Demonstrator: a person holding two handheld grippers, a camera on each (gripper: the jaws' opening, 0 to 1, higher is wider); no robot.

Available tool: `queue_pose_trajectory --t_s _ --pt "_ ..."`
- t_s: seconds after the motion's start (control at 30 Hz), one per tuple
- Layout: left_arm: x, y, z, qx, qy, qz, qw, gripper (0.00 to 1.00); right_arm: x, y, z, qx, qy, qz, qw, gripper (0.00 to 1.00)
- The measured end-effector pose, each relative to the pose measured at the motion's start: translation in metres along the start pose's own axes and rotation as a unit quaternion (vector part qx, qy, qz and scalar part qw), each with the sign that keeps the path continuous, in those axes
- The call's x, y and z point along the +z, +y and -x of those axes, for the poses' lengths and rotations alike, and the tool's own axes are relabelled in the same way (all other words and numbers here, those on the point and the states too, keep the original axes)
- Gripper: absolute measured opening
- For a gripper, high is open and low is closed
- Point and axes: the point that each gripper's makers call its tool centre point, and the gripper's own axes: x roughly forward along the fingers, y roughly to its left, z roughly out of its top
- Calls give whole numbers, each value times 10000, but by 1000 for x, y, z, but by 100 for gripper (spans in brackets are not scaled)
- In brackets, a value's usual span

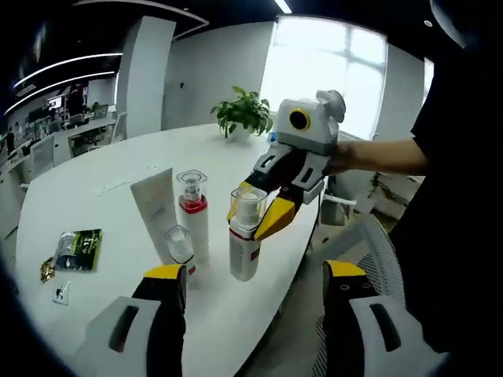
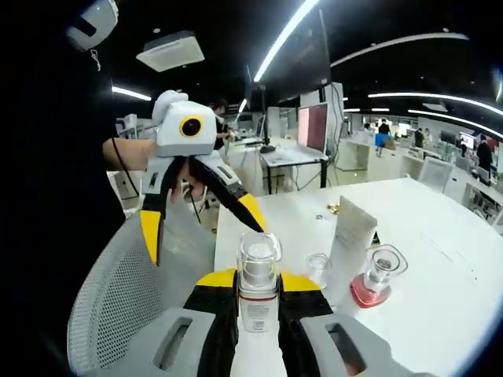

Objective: Arrange the skincare products in the storage area until every visible bottle or jar stands upright without overlapping.

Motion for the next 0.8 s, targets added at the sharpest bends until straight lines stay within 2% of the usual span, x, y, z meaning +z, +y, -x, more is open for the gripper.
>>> queue_pose_trajectory --t_s 0.07,0.3,0.43,0.8 --pt "2 -2 -1 38 4 44 10000 68 -5 -4 -3 -25 27 -38 10000 10" --pt "-12 12 4 129 50 185 9997 71 -25 -23 -8 -262 105 -60 9996 10" --pt "-17 13 4 139 75 283 9995 72 -32 -31 -13 -414 46 94 9991 10" --pt "-27 19 5 156 120 485 9986 72 -51 -36 -27 -380 112 207 9990 10"
